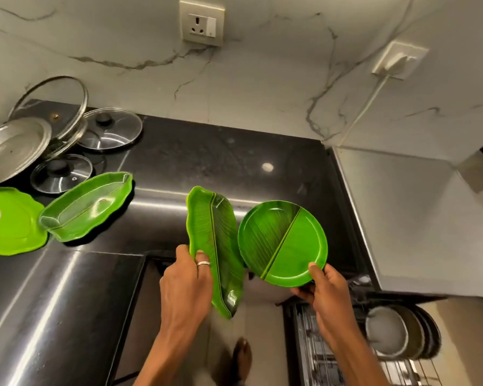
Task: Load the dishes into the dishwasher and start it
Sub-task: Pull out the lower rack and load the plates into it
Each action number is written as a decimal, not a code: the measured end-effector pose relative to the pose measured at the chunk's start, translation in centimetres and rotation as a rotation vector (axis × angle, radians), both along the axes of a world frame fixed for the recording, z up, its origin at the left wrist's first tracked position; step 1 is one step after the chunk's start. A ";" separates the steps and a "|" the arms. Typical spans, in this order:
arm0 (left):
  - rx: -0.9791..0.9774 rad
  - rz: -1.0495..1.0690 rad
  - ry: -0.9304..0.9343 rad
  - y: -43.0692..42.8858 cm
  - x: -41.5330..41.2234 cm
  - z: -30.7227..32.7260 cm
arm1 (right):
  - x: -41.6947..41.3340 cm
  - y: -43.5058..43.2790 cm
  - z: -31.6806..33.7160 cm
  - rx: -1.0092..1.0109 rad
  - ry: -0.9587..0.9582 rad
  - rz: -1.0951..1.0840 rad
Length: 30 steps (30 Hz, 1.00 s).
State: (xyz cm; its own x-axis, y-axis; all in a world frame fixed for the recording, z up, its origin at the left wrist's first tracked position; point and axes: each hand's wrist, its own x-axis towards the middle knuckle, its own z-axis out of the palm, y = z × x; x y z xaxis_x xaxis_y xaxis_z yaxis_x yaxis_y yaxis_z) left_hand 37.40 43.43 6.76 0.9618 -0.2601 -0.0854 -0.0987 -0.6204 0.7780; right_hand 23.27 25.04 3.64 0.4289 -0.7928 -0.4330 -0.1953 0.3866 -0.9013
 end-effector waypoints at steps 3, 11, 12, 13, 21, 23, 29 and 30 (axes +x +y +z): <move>-0.003 -0.017 -0.006 0.1 -1.5 0.8 | -1.8 1.0 1.0 -0.010 -0.034 -0.032; -0.007 -0.051 0.013 0.4 -6.1 0.2 | -6.7 1.6 1.8 -0.001 -0.031 -0.064; 0.004 -0.058 0.018 0.3 -6.7 -0.1 | -7.6 1.6 1.6 0.005 -0.024 -0.068; 0.015 -0.064 0.025 0.2 -7.4 -0.4 | -8.4 1.5 1.4 0.015 -0.021 -0.075; 0.110 -0.198 0.073 -4.8 -17.2 -3.8 | -20.4 -3.2 -2.1 0.033 0.059 -0.131; 0.127 -0.239 0.061 -6.7 -20.7 -4.6 | -24.4 -5.7 -3.5 -0.003 0.097 -0.157; 0.242 -0.347 0.086 -15.0 -33.9 -9.1 | -39.4 -15.9 -9.3 -0.143 0.312 -0.140; 0.255 -0.353 0.091 -16.7 -36.4 -10.3 | -41.6 -17.8 -10.5 -0.159 0.369 -0.113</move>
